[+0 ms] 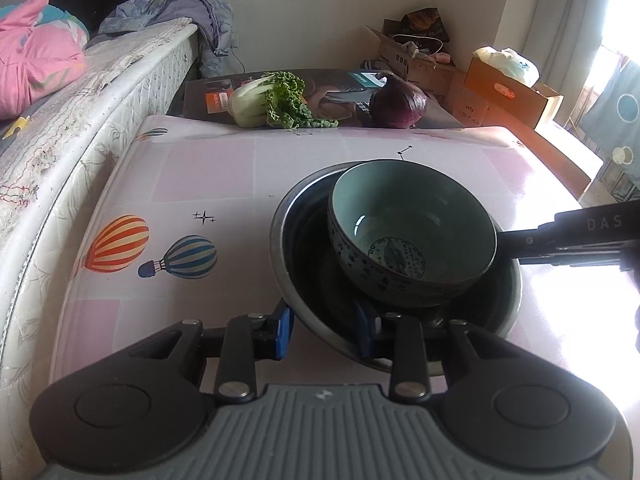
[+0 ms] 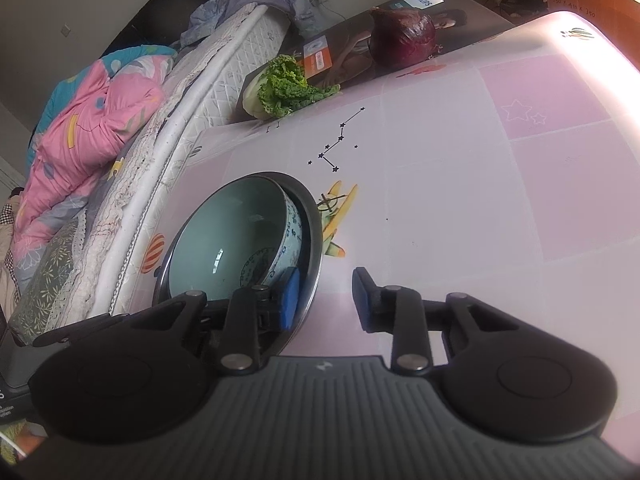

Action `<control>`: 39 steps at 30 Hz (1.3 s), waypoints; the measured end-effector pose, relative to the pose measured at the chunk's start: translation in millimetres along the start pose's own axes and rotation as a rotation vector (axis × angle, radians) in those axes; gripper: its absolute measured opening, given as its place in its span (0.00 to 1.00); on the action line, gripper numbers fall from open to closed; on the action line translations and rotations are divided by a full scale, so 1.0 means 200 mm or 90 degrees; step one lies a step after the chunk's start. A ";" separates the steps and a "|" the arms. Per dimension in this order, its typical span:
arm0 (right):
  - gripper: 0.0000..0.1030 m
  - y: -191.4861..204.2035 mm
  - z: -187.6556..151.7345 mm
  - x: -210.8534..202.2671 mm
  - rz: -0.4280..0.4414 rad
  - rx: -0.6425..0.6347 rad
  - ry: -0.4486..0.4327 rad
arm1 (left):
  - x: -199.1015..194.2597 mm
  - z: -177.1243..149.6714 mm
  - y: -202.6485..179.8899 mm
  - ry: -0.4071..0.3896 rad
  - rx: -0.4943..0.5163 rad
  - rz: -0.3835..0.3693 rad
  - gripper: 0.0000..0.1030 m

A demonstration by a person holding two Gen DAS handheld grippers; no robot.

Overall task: Organize plates and bowls
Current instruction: 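Lift and carry the steel bowl with green bowl over the plate stack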

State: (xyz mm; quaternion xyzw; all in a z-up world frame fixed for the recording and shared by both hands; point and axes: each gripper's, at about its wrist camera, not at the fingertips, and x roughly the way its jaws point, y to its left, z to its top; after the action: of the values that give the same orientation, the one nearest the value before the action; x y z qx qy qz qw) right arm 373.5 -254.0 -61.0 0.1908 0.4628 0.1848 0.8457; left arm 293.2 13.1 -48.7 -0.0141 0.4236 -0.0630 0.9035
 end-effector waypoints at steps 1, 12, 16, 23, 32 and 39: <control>0.27 0.00 0.00 0.00 0.000 0.000 0.000 | 0.01 0.00 0.00 0.001 -0.001 0.000 0.32; 0.27 0.00 0.05 0.08 -0.003 0.011 0.023 | 0.05 0.01 0.00 0.008 -0.004 -0.002 0.32; 0.27 0.00 0.05 0.12 -0.005 0.015 0.029 | 0.05 0.01 0.00 0.010 -0.006 -0.001 0.32; 0.27 -0.02 0.06 0.15 0.010 0.031 0.024 | 0.06 0.02 0.00 0.009 -0.013 0.003 0.31; 0.10 0.02 0.05 0.14 0.019 0.015 0.005 | 0.05 0.02 0.02 0.014 -0.045 -0.021 0.28; 0.10 -0.02 0.03 0.10 0.039 0.039 -0.005 | 0.03 0.02 0.02 0.011 -0.053 -0.035 0.28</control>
State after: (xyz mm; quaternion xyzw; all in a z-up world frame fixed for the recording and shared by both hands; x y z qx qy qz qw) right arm 390.0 -248.2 -74.1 0.2312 0.4590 0.1954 0.8353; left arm 299.7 16.4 -50.8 -0.0630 0.4333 -0.0704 0.8963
